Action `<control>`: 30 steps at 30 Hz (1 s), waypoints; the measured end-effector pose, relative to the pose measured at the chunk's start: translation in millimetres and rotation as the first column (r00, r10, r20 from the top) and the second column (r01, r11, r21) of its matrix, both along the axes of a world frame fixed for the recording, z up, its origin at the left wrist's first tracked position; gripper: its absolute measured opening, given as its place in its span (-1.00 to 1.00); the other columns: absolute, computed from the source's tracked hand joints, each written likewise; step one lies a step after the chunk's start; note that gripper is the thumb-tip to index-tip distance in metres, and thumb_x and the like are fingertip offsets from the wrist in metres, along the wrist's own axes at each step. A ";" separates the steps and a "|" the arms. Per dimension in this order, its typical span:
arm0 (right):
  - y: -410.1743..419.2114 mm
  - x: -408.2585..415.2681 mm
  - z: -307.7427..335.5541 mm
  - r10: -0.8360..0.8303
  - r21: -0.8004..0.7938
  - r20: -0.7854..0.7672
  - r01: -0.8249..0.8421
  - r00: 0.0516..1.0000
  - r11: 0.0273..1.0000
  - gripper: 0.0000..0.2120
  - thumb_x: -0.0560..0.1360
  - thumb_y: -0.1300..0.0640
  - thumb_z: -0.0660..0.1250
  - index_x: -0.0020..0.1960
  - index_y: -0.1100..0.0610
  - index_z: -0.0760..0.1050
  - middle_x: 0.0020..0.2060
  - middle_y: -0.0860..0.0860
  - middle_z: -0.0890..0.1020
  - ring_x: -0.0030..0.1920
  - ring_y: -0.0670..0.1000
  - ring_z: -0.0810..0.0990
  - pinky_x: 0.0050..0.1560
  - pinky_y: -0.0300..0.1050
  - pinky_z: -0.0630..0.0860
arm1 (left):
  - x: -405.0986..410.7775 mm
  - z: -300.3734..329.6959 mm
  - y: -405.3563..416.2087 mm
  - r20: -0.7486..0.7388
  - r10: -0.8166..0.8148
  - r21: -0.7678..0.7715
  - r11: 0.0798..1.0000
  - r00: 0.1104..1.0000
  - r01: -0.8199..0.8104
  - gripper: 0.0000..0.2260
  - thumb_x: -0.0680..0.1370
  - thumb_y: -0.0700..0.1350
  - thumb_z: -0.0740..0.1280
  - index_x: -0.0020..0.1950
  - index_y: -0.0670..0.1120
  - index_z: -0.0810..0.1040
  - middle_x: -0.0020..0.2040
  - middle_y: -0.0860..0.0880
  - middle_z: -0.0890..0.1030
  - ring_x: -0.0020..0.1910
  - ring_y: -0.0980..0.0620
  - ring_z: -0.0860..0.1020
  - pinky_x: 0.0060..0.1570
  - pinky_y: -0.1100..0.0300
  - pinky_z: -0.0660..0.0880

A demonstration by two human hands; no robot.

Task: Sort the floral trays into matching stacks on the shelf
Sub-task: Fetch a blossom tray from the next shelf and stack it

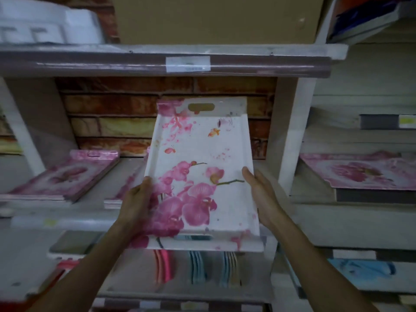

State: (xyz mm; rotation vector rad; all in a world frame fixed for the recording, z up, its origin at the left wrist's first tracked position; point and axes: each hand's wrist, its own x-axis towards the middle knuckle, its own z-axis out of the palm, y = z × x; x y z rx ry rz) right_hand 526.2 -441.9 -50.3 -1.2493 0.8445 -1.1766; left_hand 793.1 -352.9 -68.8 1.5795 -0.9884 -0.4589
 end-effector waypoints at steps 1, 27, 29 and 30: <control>0.6 10.9 -2.3 -0.016 -0.034 -0.044 0.015 0.999 0.999 -0.78 0.60 -0.02 0.27 0.21 0.00 0.53 0.05 -0.07 0.70 0.01 -0.05 0.69 -0.11 -0.21 0.61 | 11.2 2.7 -4.5 -0.003 0.025 0.001 1.000 1.000 -0.025 -0.45 0.65 0.18 0.06 -0.21 -0.22 0.57 -0.37 -0.15 0.53 -0.39 -0.05 0.45 -0.34 0.15 0.38; -89.4 184.6 -53.2 -0.081 -0.041 -0.428 0.071 0.900 0.997 -0.58 0.57 0.27 0.20 0.41 0.07 0.43 0.27 0.06 0.59 0.10 0.02 0.56 0.03 -0.22 0.47 | 204.5 -11.8 -134.4 0.225 0.086 0.269 0.952 0.971 -0.147 -0.81 0.48 -0.25 0.33 0.07 -0.30 0.52 -0.23 -0.24 0.64 -0.30 -0.17 0.63 -0.35 0.06 0.58; -91.4 185.5 -57.5 -0.077 -0.021 -0.456 0.076 0.886 0.997 -0.57 0.57 0.25 0.20 0.42 0.05 0.43 0.26 0.05 0.59 0.11 0.02 0.56 0.05 -0.23 0.47 | 204.7 -18.7 -136.7 0.231 0.080 0.320 0.935 0.970 -0.153 -0.74 0.50 -0.21 0.33 0.14 -0.29 0.46 -0.09 -0.29 0.64 -0.16 -0.24 0.64 -0.25 0.04 0.57; -92.2 186.2 -59.3 -0.075 -0.012 -0.468 0.078 0.881 0.997 -0.57 0.57 0.25 0.19 0.42 0.04 0.43 0.26 0.05 0.59 0.14 0.04 0.57 0.07 -0.23 0.48 | 202.7 -20.8 -136.6 0.246 0.076 0.335 0.929 0.966 -0.158 -0.74 0.52 -0.22 0.31 0.17 -0.30 0.44 -0.03 -0.31 0.63 -0.13 -0.24 0.62 -0.26 0.09 0.50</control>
